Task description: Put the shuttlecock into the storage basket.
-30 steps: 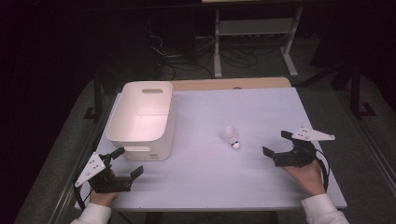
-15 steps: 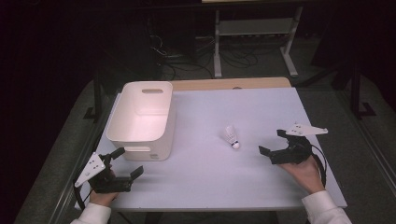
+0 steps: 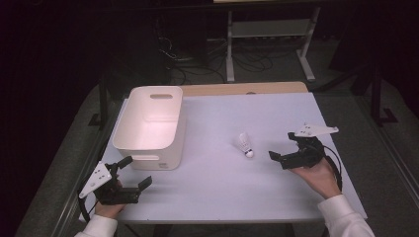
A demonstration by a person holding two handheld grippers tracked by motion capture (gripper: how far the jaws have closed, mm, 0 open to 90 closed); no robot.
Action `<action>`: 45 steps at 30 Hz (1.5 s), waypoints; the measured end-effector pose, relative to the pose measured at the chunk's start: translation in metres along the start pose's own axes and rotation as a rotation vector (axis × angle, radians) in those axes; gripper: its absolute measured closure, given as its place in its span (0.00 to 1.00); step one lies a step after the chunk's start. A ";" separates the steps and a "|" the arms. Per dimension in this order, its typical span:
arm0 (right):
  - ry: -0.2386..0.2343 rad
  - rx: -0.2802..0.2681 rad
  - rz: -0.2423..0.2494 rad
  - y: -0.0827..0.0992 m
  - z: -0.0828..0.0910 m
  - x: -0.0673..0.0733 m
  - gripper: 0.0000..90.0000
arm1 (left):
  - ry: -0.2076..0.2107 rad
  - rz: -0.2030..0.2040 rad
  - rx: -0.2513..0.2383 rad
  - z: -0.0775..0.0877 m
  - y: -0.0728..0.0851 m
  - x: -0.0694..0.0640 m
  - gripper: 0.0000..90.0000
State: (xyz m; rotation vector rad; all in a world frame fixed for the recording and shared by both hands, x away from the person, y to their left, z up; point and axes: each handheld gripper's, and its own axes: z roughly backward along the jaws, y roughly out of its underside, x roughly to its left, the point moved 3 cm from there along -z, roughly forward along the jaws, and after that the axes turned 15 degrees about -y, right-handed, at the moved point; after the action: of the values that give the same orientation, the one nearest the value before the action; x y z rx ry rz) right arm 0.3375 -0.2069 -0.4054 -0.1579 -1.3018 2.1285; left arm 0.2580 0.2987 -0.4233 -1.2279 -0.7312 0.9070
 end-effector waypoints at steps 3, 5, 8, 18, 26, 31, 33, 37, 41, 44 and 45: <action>-0.004 0.012 -0.002 -0.002 -0.003 0.000 0.00 | 0.000 0.000 0.002 0.000 0.000 0.000 0.00; -0.006 0.019 -0.003 -0.003 -0.004 0.001 0.00 | 0.000 0.001 0.002 0.000 0.000 0.000 0.00; -0.006 0.036 -0.007 -0.006 -0.006 0.001 0.00 | 0.000 0.000 0.002 0.000 0.000 0.000 0.00; -0.023 0.070 -0.012 -0.019 -0.012 0.003 0.00 | 0.000 0.000 0.003 0.000 0.000 0.000 0.00; -0.033 0.094 -0.031 -0.025 -0.021 0.002 0.00 | 0.000 0.000 0.004 0.000 0.000 0.001 0.00; -0.036 0.111 -0.042 -0.027 -0.025 0.001 0.00 | -0.001 0.001 0.004 0.000 0.000 0.001 0.00; -0.034 0.114 -0.035 -0.028 -0.026 0.000 0.00 | -0.001 0.001 0.003 0.000 0.000 0.001 0.00; -0.030 0.138 -0.061 -0.031 -0.031 -0.001 0.00 | -0.001 -0.001 0.004 0.000 0.000 0.001 0.00; -0.037 0.151 -0.069 -0.034 -0.033 0.000 0.00 | -0.001 -0.001 0.005 0.000 0.000 0.001 0.00; -0.041 0.168 -0.074 -0.036 -0.036 0.001 0.00 | -0.001 -0.001 0.005 0.000 0.000 0.001 0.00; -0.044 0.167 -0.068 -0.036 -0.037 0.001 0.00 | 0.000 -0.001 0.004 -0.001 0.000 0.001 0.00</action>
State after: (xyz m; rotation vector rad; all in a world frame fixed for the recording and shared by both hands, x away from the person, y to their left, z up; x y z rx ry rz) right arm 0.3681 -0.1671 -0.3934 0.0032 -1.1312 2.1821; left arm 0.2588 0.2990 -0.4232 -1.2242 -0.7299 0.9078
